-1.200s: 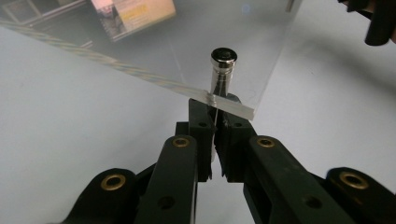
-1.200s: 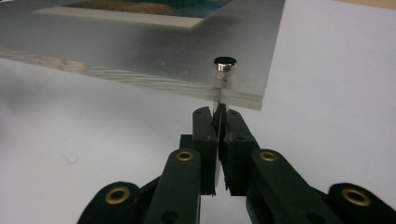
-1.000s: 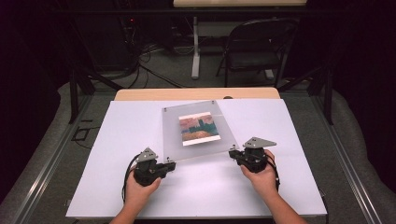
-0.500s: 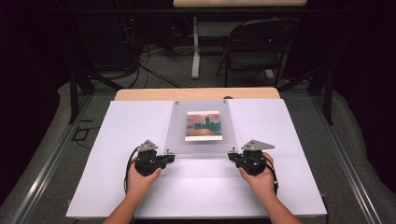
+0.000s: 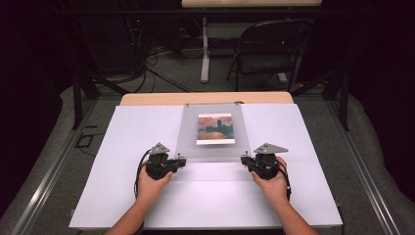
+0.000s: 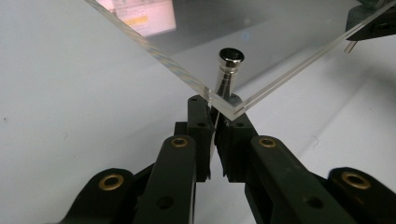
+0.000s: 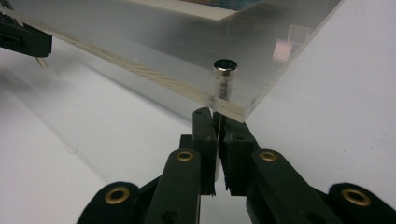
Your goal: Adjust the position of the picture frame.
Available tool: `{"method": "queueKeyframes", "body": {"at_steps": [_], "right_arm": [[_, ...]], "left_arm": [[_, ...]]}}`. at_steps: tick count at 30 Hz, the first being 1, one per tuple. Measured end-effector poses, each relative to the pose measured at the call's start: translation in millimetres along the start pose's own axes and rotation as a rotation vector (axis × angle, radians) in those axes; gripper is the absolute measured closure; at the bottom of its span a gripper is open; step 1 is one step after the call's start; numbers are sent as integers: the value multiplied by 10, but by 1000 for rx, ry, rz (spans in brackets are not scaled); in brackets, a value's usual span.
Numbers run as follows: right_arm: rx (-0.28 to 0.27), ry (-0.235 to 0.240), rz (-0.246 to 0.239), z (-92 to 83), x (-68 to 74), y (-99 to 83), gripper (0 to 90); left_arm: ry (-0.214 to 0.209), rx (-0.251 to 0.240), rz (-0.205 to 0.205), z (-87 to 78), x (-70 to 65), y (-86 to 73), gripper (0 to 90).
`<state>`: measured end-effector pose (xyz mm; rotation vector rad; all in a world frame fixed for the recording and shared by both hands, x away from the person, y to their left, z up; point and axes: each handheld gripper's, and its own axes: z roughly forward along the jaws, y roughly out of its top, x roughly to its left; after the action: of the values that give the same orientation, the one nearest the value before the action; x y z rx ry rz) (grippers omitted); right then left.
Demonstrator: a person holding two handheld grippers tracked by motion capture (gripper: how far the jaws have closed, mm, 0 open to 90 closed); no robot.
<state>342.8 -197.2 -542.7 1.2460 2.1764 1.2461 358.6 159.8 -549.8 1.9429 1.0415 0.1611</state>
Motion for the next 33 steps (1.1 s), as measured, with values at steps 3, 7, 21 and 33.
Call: {"method": "queueKeyframes", "body": {"at_steps": [3, 7, 21, 33], "right_arm": [[8, 3, -1, 20, -4, -4, 854], [11, 4, -2, 41, 17, -6, 854], [48, -3, -11, 91, -4, -70, 853], [63, 5, -13, 120, -26, -103, 853]], "left_arm": [[2, 2, -1, 4, 18, -4, 843], [10, 4, -9, 2, 38, -18, 841], [29, 39, 8, 71, 15, -74, 842], [22, 31, 3, 74, 12, -91, 835]]}}
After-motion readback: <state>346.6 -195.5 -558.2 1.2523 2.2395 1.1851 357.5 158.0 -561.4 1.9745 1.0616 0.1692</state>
